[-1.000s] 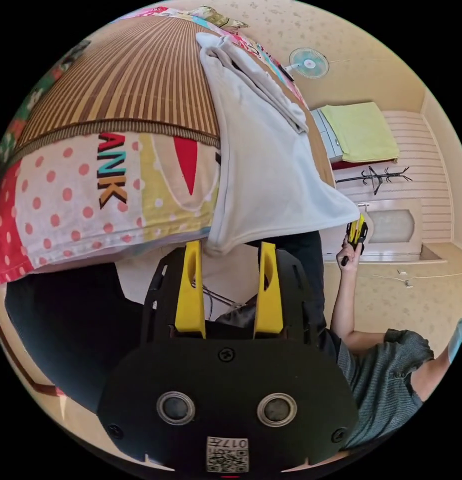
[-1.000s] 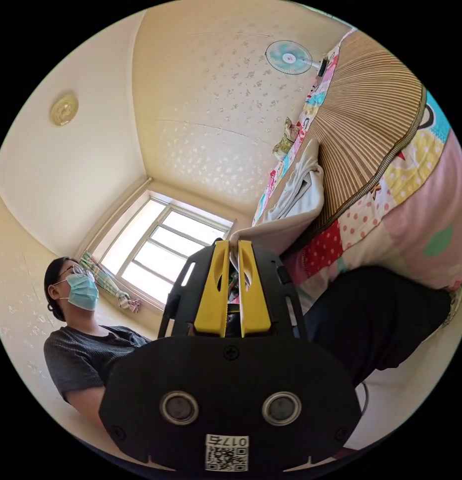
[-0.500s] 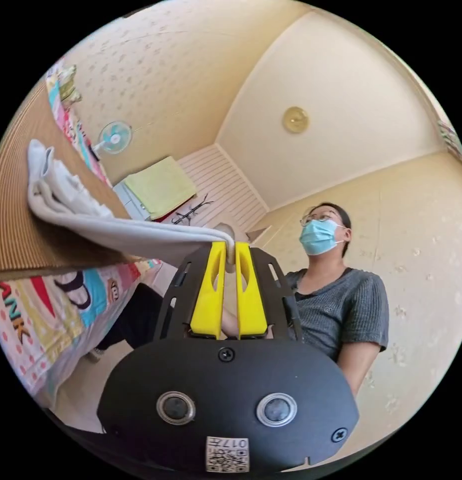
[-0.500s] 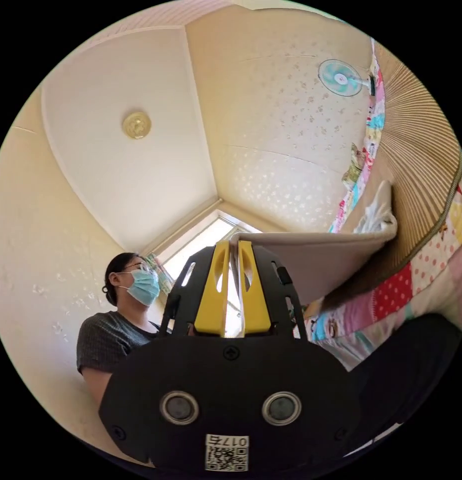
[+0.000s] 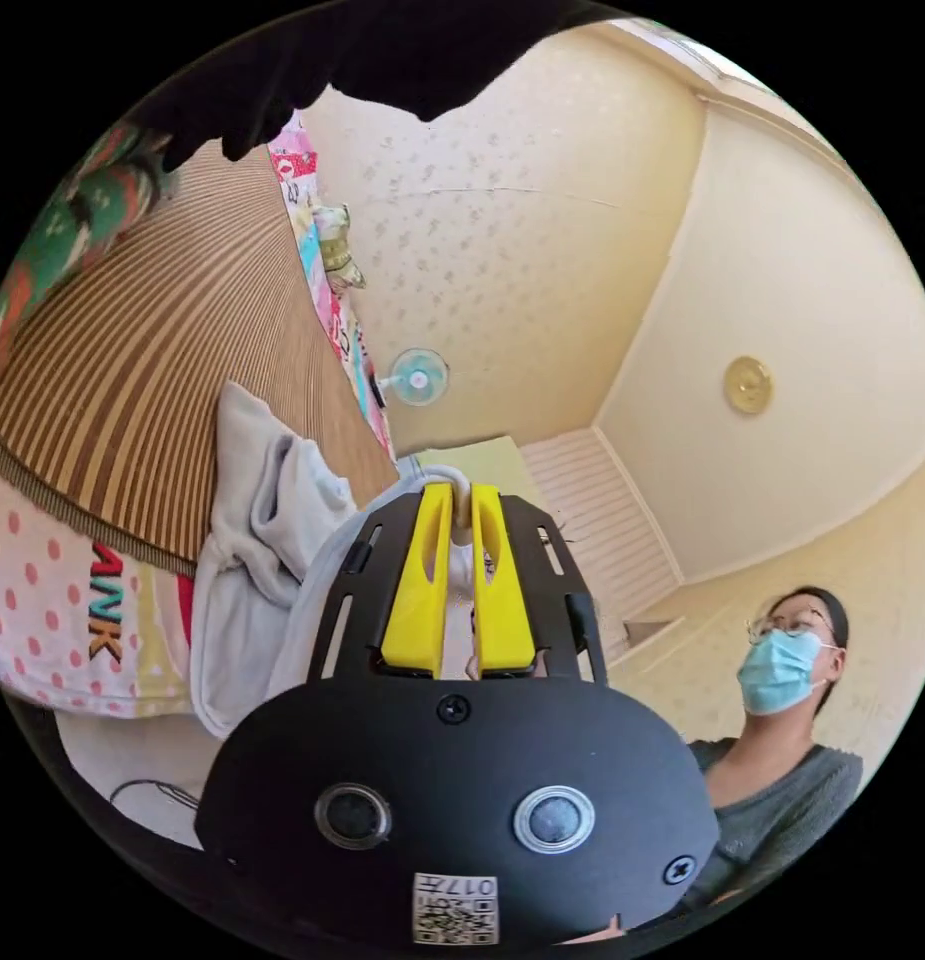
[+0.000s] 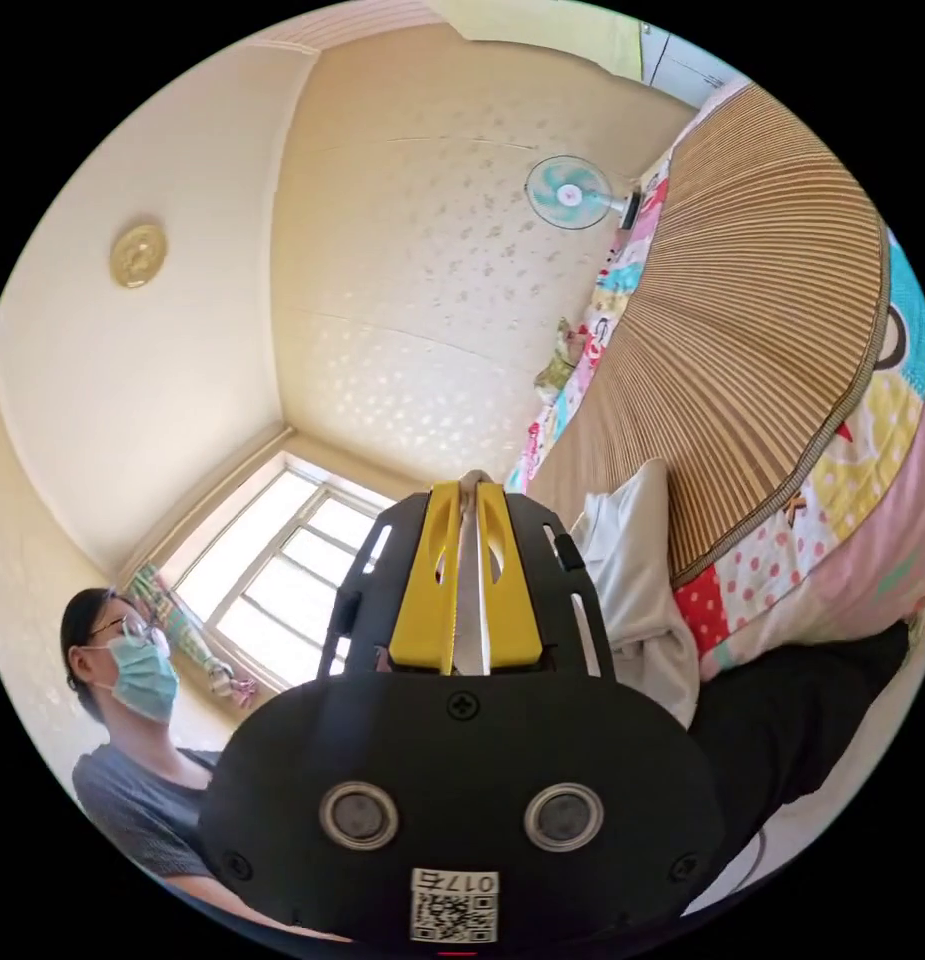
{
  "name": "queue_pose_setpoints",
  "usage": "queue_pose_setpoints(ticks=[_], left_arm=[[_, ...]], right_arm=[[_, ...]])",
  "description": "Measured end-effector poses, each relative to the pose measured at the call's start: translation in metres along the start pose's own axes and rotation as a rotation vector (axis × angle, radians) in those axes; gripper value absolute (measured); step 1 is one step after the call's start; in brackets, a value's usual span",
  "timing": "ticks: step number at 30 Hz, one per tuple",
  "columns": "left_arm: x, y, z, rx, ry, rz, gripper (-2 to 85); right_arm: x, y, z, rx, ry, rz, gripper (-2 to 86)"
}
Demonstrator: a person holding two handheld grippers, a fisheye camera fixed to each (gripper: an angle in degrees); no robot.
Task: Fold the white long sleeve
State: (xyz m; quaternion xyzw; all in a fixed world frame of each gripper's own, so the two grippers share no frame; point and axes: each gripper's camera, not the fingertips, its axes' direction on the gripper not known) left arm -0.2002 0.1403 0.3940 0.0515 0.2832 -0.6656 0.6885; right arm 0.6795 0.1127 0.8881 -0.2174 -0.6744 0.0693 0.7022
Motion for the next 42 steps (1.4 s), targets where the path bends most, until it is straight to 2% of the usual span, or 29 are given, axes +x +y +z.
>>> queue_pose_setpoints(ticks=[2, 4, 6, 8, 11, 14, 18, 22, 28, 32, 36, 40, 42], left_arm=[[0.022, -0.036, 0.045, 0.069, -0.122, 0.017, 4.0], [0.026, -0.063, 0.078, 0.11, -0.176, 0.029, 4.3], [0.02, -0.089, 0.114, 0.072, -0.194, 0.062, 7.2], [0.018, -0.1, 0.139, 0.03, -0.286, 0.06, 14.4], [0.054, -0.082, 0.138, -0.019, -0.409, 0.167, 16.5], [0.081, -0.04, 0.126, -0.11, -0.575, 0.226, 16.9], [0.071, 0.015, 0.093, -0.237, -0.729, 0.086, 16.8], [0.069, 0.062, 0.041, -0.212, -0.581, -0.055, 15.1], [0.044, 0.064, 0.018, -0.221, -0.277, -0.234, 9.3], [0.093, 0.037, 0.014, -0.233, -0.255, -0.162, 6.2], [0.148, 0.009, 0.029, -0.301, -0.223, -0.071, 6.0], [0.182, -0.007, 0.06, -0.439, -0.124, -0.029, 6.2], [0.197, -0.011, 0.057, -0.441, -0.177, 0.016, 6.4]], right_arm=[[0.002, -0.014, 0.042, 0.013, 0.029, -0.052, 3.5], [0.01, -0.029, 0.098, 0.004, 0.154, -0.104, 4.3], [0.028, -0.036, 0.138, -0.031, 0.249, -0.098, 5.6], [0.046, -0.033, 0.163, -0.056, 0.263, -0.087, 8.1], [0.042, -0.003, 0.177, -0.061, 0.203, -0.189, 8.4], [0.022, 0.053, 0.195, -0.178, 0.22, -0.37, 4.2], [0.005, 0.161, 0.222, -0.32, 0.272, -0.609, 2.4], [0.006, 0.257, 0.263, -0.461, 0.296, -0.729, 1.9], [0.022, 0.337, 0.346, -0.728, 0.207, -0.73, 7.0], [0.011, 0.379, 0.386, -0.819, 0.261, -0.839, 13.3], [-0.01, 0.43, 0.431, -0.872, 0.384, -1.064, 17.1], [-0.016, 0.456, 0.466, -0.816, 0.501, -1.173, 13.5], [-0.018, 0.458, 0.477, -0.763, 0.632, -1.216, 7.9]])
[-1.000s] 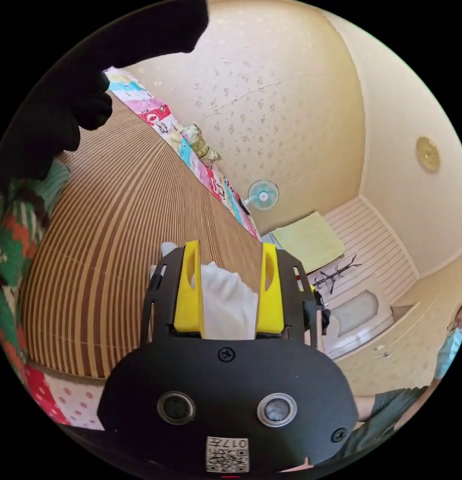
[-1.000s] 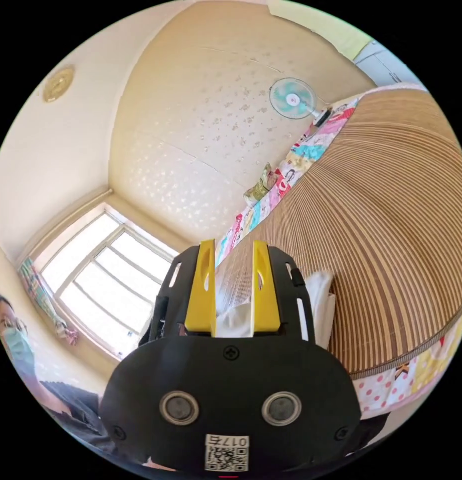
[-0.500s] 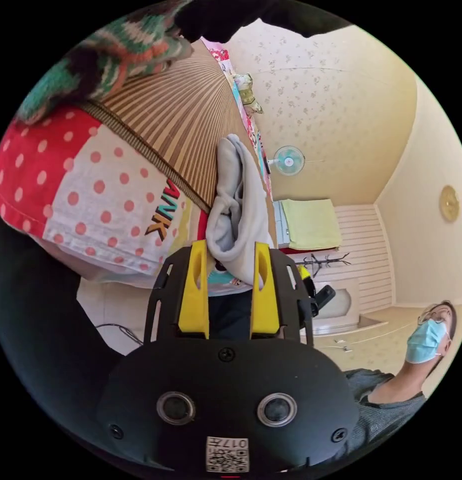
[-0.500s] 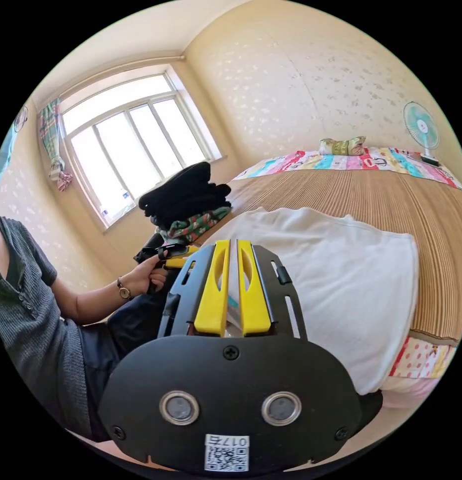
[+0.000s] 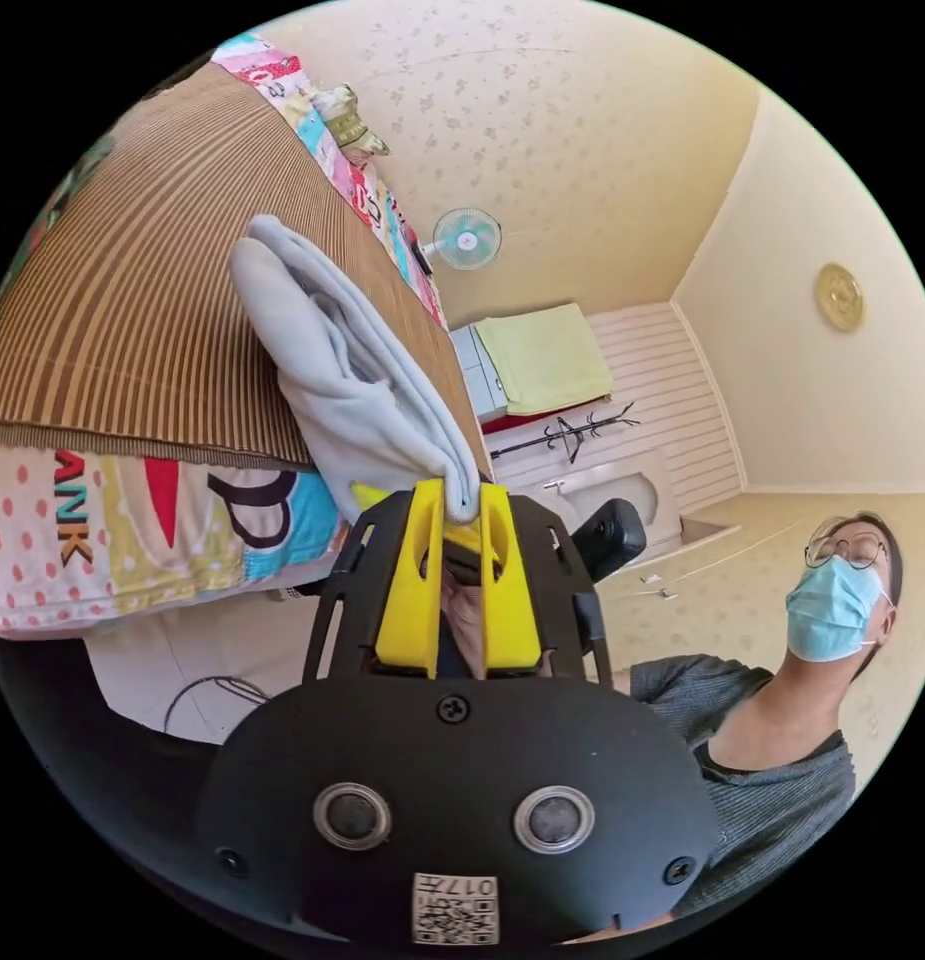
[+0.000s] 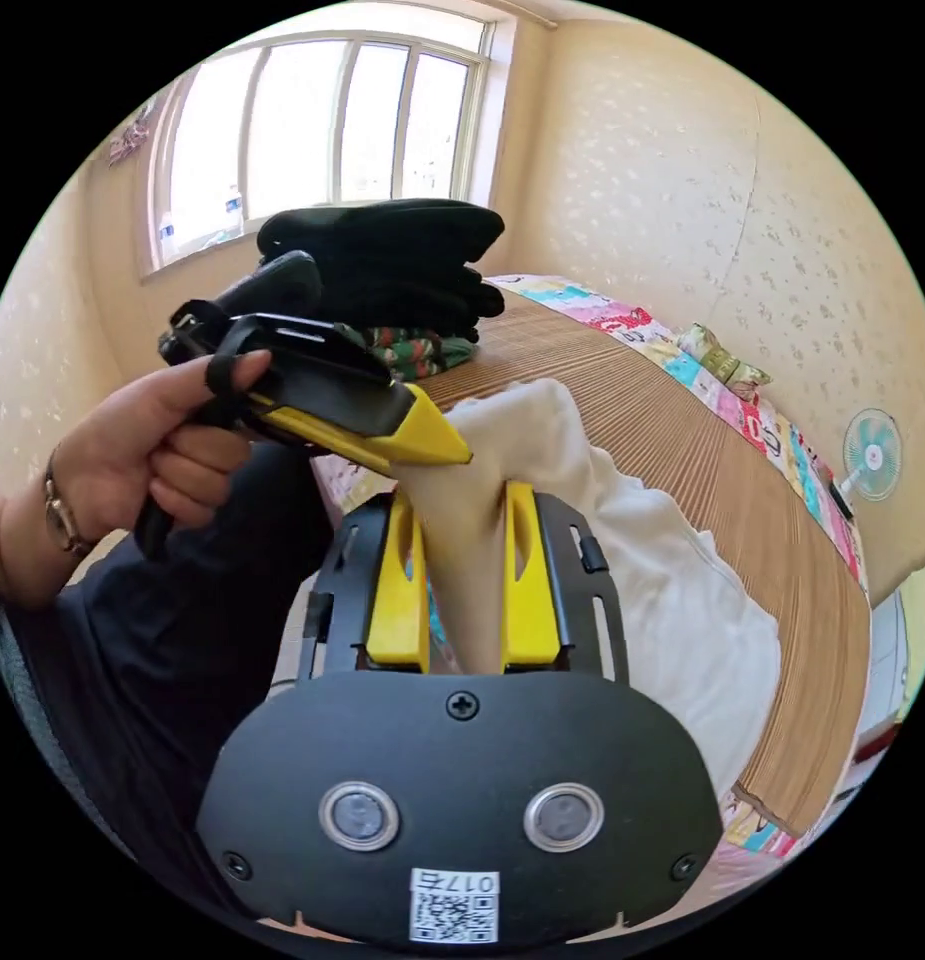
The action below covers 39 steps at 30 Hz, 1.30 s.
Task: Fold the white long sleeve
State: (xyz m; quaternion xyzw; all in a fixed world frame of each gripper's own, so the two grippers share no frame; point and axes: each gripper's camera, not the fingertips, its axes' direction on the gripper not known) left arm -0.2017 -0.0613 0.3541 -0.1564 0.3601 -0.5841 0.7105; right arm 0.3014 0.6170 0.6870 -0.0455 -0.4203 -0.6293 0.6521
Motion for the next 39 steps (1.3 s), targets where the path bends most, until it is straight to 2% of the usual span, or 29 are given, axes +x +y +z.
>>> queue_pose_setpoints(ticks=[2, 6, 9, 12, 15, 18, 20, 24, 27, 29, 32, 34, 39], left_arm=[[0.015, -0.005, -0.022, 0.006, 0.006, 0.08, 6.3], [0.021, -0.013, -0.046, -0.004, 0.176, 0.192, 5.8], [0.018, -0.024, -0.044, -0.107, 0.104, 0.212, 6.2], [0.004, -0.039, -0.031, -0.193, 0.034, 0.177, 11.1], [-0.017, -0.061, -0.017, -0.225, 0.009, 0.127, 13.5], [-0.046, -0.091, 0.01, -0.269, 0.0, 0.053, 16.8], [-0.067, -0.116, 0.042, -0.322, 0.009, 0.009, 19.0], [-0.09, -0.153, 0.081, -0.353, 0.032, -0.042, 22.0], [-0.114, -0.181, 0.106, -0.38, 0.068, -0.093, 23.8], [-0.135, -0.198, 0.127, -0.438, 0.081, -0.124, 22.0], [-0.159, -0.208, 0.127, -0.409, 0.159, -0.165, 18.3], [-0.172, -0.21, 0.123, -0.421, 0.201, -0.179, 15.4], [-0.183, -0.203, 0.103, -0.463, 0.294, -0.18, 10.9]], right_arm=[[0.009, -0.005, -0.005, 0.004, 0.05, 0.003, 6.8], [0.103, 0.012, -0.057, 0.121, -0.021, 0.31, 5.0], [0.19, 0.071, -0.113, 0.337, -0.177, 0.634, 4.2], [0.237, 0.14, -0.156, 0.459, -0.118, 0.827, 3.3], [0.259, 0.191, -0.176, 0.374, 0.08, 0.926, 2.3], [0.288, 0.232, -0.173, 0.197, 0.104, 1.03, 2.1], [0.307, 0.257, -0.169, 0.126, 0.034, 1.111, 2.9], [0.331, 0.296, -0.206, 0.3, -0.167, 1.159, 7.2], [0.348, 0.31, -0.24, 0.314, -0.21, 1.227, 11.5], [0.357, 0.318, -0.257, 0.302, -0.248, 1.272, 13.8], [0.373, 0.335, -0.279, 0.3, -0.345, 1.336, 15.9], [0.391, 0.351, -0.286, 0.274, -0.478, 1.408, 17.1], [0.415, 0.373, -0.292, 0.353, -0.798, 1.472, 22.0]])
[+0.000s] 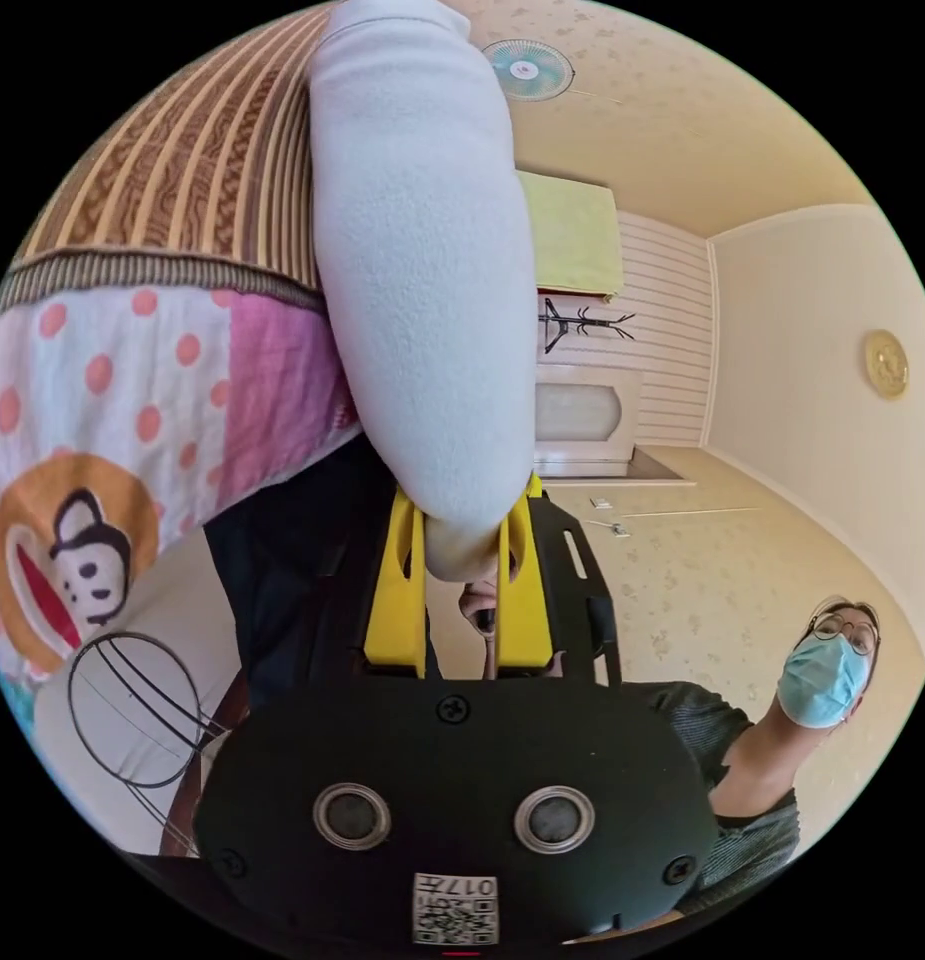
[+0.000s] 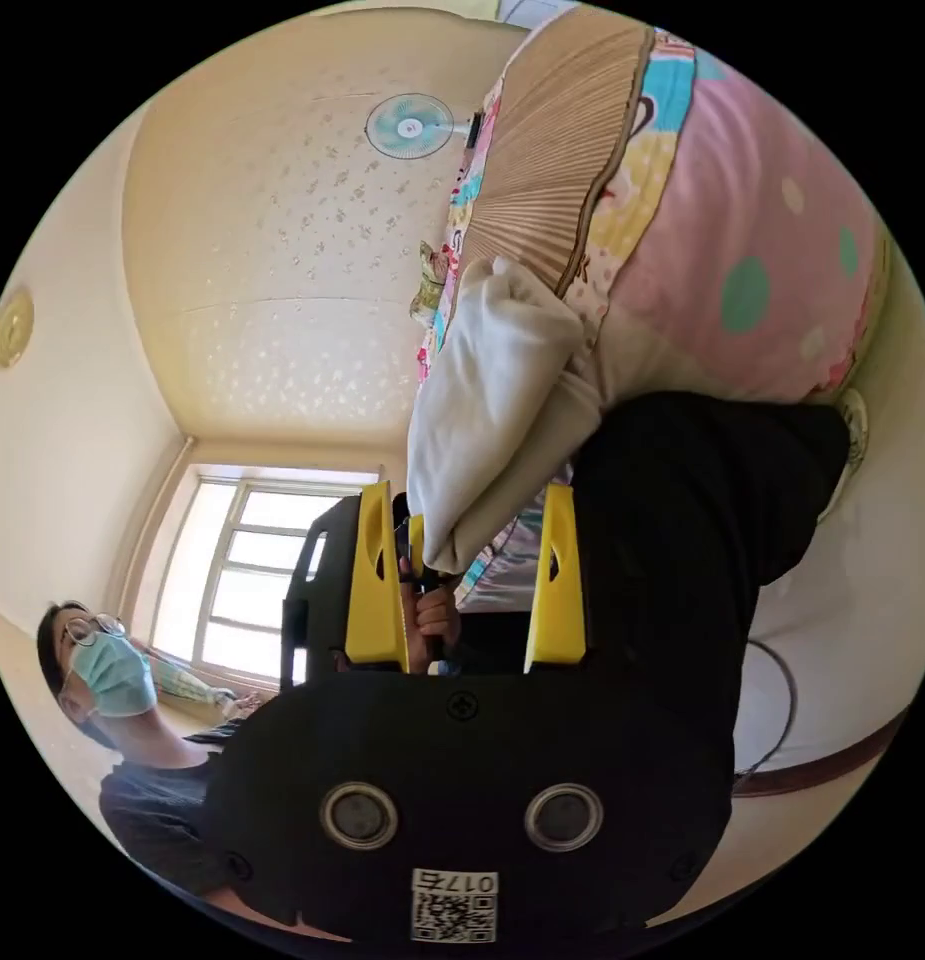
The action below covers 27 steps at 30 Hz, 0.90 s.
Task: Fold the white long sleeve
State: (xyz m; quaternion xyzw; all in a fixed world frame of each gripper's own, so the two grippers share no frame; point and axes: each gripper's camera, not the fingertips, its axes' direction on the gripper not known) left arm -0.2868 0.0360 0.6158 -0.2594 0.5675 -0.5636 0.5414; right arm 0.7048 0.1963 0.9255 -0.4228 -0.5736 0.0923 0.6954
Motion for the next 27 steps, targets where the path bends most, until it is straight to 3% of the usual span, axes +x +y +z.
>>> queue_pose_setpoints(ticks=[6, 11, 15, 19, 24, 26, 27], left_arm=[[-0.005, 0.047, -0.006, -0.041, 0.146, 0.016, 9.9], [0.023, 0.087, 0.005, -0.123, -0.026, 0.172, 9.4], [0.05, 0.109, 0.0, -0.186, -0.147, 0.358, 9.3], [0.053, 0.161, -0.016, -0.212, -0.283, 0.516, 5.5], [-0.001, 0.204, -0.042, -0.194, -0.411, 0.481, 6.0], [-0.05, 0.218, -0.056, -0.148, -0.385, 0.416, 6.0], [-0.064, 0.221, -0.058, -0.143, -0.373, 0.389, 6.0]], right_arm=[[-0.017, -0.017, 0.005, -0.145, -0.214, 0.028, 25.3], [-0.038, -0.029, -0.021, -0.109, -0.315, -0.076, 22.8], [-0.079, -0.048, -0.059, -0.092, -0.341, -0.317, 21.5], [-0.145, -0.108, -0.136, 0.013, -0.247, -0.554, 20.8], [-0.22, -0.23, -0.242, 0.082, -0.084, -0.72, 20.7], [-0.226, -0.279, -0.288, 0.113, -0.023, -0.675, 20.7], [-0.211, -0.304, -0.319, 0.179, -0.029, -0.548, 21.5]])
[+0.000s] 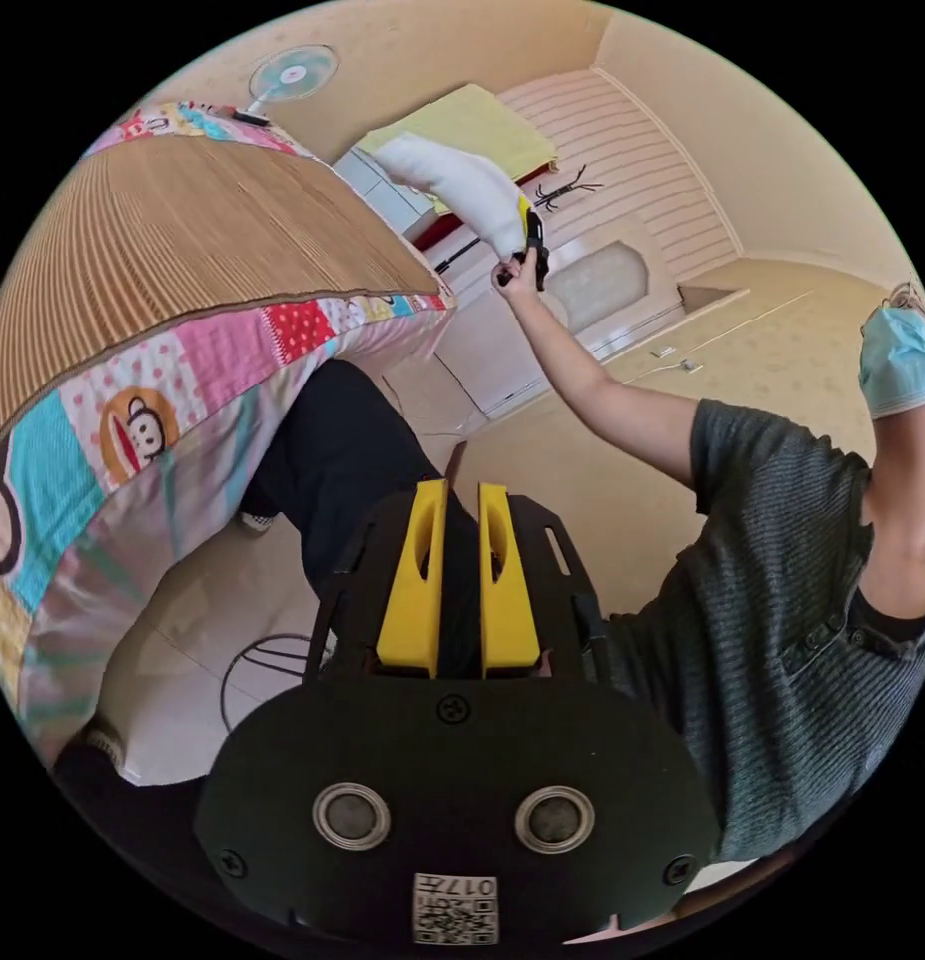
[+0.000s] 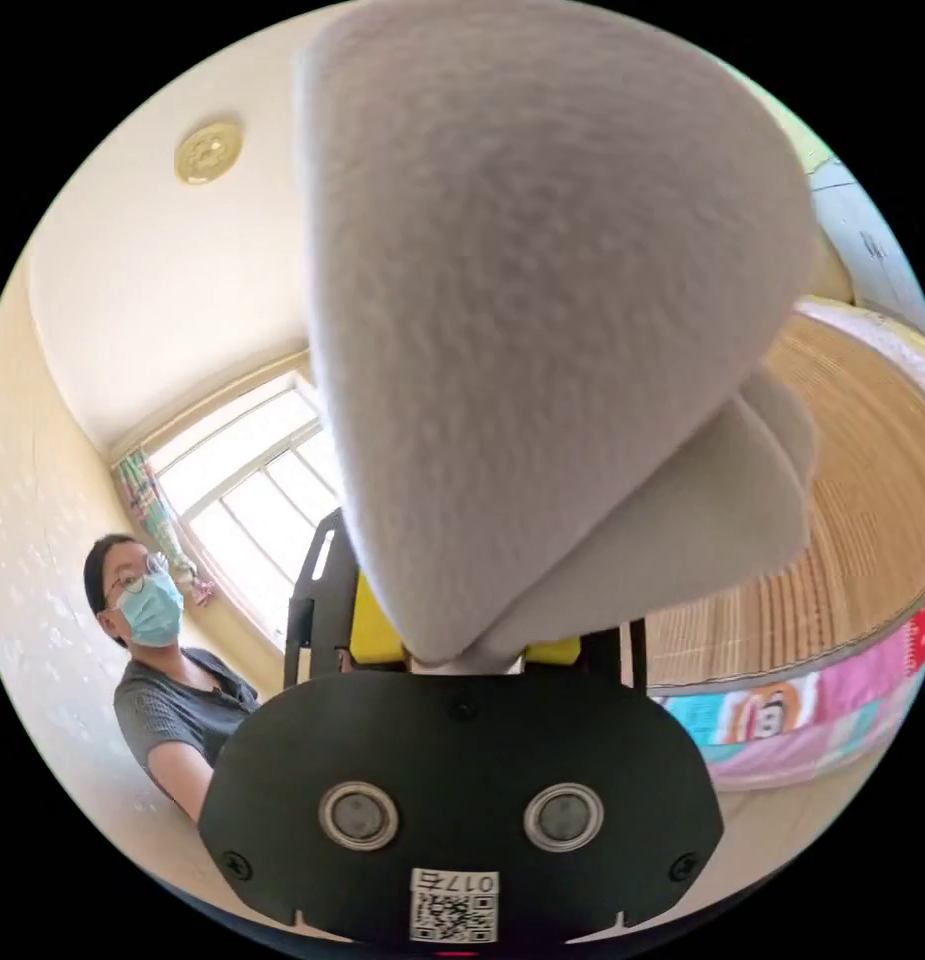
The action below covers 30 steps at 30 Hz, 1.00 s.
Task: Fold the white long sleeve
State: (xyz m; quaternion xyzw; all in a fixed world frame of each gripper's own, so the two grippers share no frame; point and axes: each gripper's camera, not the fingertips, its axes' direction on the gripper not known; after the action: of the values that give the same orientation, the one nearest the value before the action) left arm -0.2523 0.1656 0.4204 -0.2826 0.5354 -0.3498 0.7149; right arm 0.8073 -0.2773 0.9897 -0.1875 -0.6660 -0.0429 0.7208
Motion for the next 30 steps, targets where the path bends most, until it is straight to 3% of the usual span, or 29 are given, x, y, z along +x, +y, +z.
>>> queue_pose_setpoints(ticks=[2, 6, 8, 12, 14, 18, 22, 26, 28, 30], left_arm=[[-0.039, 0.029, 0.017, 0.018, 0.039, -0.087, 6.1], [-0.076, 0.063, 0.046, 0.085, 0.043, -0.169, 6.1], [-0.09, 0.069, 0.067, 0.105, 0.061, -0.174, 6.1], [-0.097, 0.069, 0.104, 0.066, -0.015, -0.138, 6.0], [-0.098, 0.073, 0.128, 0.068, -0.101, -0.122, 6.0], [-0.096, 0.088, 0.156, 0.138, -0.22, -0.095, 5.7], [-0.083, 0.119, 0.182, 0.266, -0.413, -0.037, 0.4], [-0.08, 0.148, 0.207, 0.363, -0.544, -0.023, -0.6], [-0.084, 0.163, 0.218, 0.394, -0.591, -0.045, -0.4], [-0.09, 0.179, 0.23, 0.423, -0.63, -0.08, 0.6]], right_arm=[[0.045, -0.003, -0.039, 0.102, -0.011, 0.224, 22.5], [0.093, 0.069, -0.094, 0.182, 0.409, 0.572, 18.5], [0.108, 0.11, -0.099, 0.193, 0.479, 0.635, 16.4], [0.126, 0.205, -0.09, 0.279, 0.308, 0.57, 3.9], [0.122, 0.236, -0.071, 0.248, 0.307, 0.553, 2.3], [0.089, 0.279, 0.015, 0.071, 0.247, 0.441, 0.9], [0.038, 0.301, 0.147, -0.245, 0.083, 0.268, 0.6], [-0.029, 0.327, 0.256, -0.394, 0.215, 0.048, 0.5], [-0.07, 0.349, 0.309, -0.372, 0.429, -0.126, 0.5], [-0.083, 0.365, 0.335, -0.301, 0.566, -0.149, 0.4]])
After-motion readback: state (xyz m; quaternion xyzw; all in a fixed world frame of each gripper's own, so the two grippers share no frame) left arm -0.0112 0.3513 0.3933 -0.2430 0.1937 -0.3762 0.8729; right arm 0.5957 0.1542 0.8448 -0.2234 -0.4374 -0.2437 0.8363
